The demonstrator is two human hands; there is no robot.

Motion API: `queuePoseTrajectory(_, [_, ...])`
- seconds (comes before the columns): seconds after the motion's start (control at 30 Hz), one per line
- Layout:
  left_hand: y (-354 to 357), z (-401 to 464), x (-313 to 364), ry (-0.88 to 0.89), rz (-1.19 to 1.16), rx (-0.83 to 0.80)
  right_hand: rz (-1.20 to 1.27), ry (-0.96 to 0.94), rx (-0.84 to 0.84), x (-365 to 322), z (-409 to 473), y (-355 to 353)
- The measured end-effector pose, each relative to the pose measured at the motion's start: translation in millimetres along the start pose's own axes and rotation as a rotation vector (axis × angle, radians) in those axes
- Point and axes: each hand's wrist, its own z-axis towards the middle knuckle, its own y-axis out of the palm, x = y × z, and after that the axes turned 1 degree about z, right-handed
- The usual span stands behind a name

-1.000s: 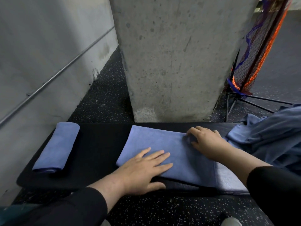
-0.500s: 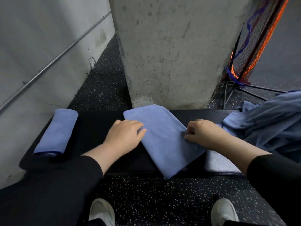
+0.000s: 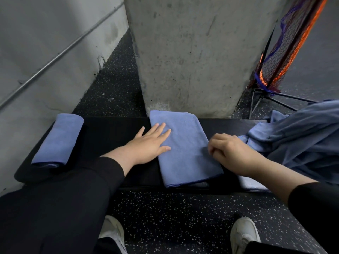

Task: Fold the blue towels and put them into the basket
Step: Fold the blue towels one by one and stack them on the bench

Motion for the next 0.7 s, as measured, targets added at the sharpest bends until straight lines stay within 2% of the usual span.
queuePoseTrajectory(0.1, [-5.3, 7.8, -0.5, -0.010, 0.032, 0.042, -0.009, -0.028, -0.067, 0.8, -7.3, 5.0])
queuePoseTrajectory(0.2, [-9.5, 7.6, 5.6, -0.031, 0.088, 0.158, -0.005, -0.036, -0.091, 3.5, -11.9, 5.4])
queuePoseTrajectory(0.3, [-4.0, -8.6, 18.3, 0.105, 0.062, 0.230, -0.054, -0.056, -0.190, 5.1, -20.5, 1.1])
queuePoseTrajectory(0.37, [6.5, -25.8, 28.8, 0.225, 0.050, 0.163, -0.087, -0.073, -0.220, 6.6, -28.1, 3.3])
queuePoseTrajectory(0.47, [22.2, -49.1, 38.3, 0.236, 0.064, 0.069, -0.183, -0.152, -0.110, 7.8, -33.0, 10.2])
queuePoseTrajectory(0.6, [27.8, -64.4, 36.9, 0.216, 0.076, 0.074, -0.289, -0.269, -0.028, 0.0, -30.0, 16.5])
queuePoseTrajectory(0.7, [26.9, -70.7, 38.0, 0.238, 0.103, 0.097, -0.339, -0.289, 0.001, -7.3, -25.2, 21.8])
